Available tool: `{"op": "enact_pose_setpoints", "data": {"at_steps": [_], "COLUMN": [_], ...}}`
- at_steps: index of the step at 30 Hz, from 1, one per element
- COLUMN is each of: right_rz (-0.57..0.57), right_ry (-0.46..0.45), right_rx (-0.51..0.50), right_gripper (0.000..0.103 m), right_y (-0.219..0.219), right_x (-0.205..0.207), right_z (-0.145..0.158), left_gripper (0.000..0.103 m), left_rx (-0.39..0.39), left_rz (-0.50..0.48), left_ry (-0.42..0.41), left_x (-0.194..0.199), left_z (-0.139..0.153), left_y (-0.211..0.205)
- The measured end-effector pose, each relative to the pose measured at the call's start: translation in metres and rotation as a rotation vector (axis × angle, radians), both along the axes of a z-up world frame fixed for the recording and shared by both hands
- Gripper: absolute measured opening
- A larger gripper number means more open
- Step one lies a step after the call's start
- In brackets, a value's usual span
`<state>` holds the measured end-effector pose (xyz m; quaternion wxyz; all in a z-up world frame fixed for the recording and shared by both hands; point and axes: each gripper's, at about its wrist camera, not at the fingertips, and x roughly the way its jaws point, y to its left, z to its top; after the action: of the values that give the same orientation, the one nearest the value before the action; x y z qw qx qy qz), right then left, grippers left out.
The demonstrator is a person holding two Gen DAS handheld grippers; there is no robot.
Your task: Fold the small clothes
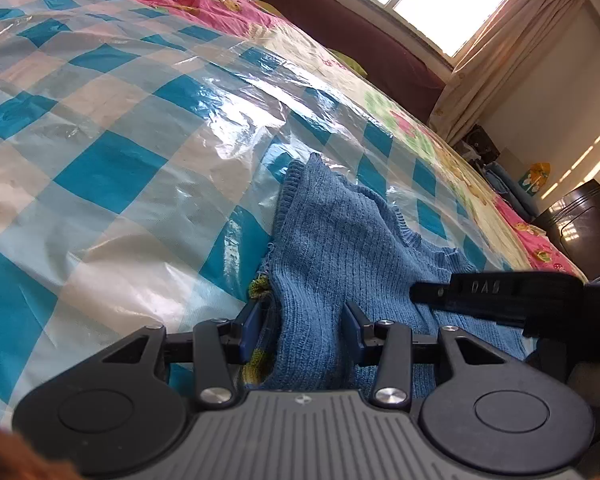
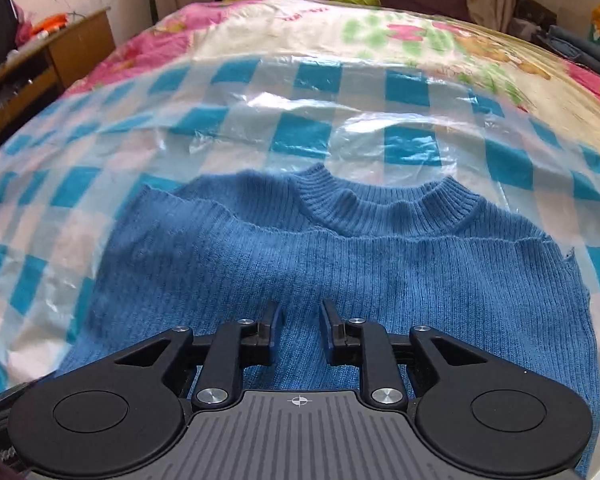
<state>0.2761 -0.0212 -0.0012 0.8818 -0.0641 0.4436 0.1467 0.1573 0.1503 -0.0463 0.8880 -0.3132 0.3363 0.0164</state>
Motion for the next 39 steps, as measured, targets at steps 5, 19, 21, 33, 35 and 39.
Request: {"op": "enact_pose_setpoints", "data": {"at_steps": [5, 19, 21, 33, 35, 39], "right_rz": [0.063, 0.229, 0.245, 0.299, 0.287, 0.275], "right_ry": [-0.016, 0.120, 0.116, 0.097, 0.108, 0.105], "right_rx": [0.053, -0.145, -0.219, -0.348, -0.294, -0.176], "right_gripper": [0.029, 0.045, 0.047, 0.022, 0.016, 0.014], "right_y": [0.022, 0.140, 0.150, 0.156, 0.144, 0.119], "right_x": [-0.001, 0.019, 0.021, 0.027, 0.028, 0.028], "right_z": [0.023, 0.010, 0.004, -0.009, 0.000, 0.021], "left_gripper": [0.047, 0.050, 0.050, 0.052, 0.057, 0.080], "left_rx": [-0.032, -0.098, -0.101, 0.032, 0.063, 0.143], "left_rz": [0.027, 0.002, 0.001, 0.038, 0.057, 0.140], "left_ry": [0.002, 0.017, 0.017, -0.025, -0.042, -0.086], "left_x": [-0.009, -0.017, -0.017, -0.027, -0.033, -0.049], "left_z": [0.003, -0.001, -0.002, 0.008, 0.011, 0.017], "left_y": [0.003, -0.002, -0.002, -0.013, -0.016, -0.025]}}
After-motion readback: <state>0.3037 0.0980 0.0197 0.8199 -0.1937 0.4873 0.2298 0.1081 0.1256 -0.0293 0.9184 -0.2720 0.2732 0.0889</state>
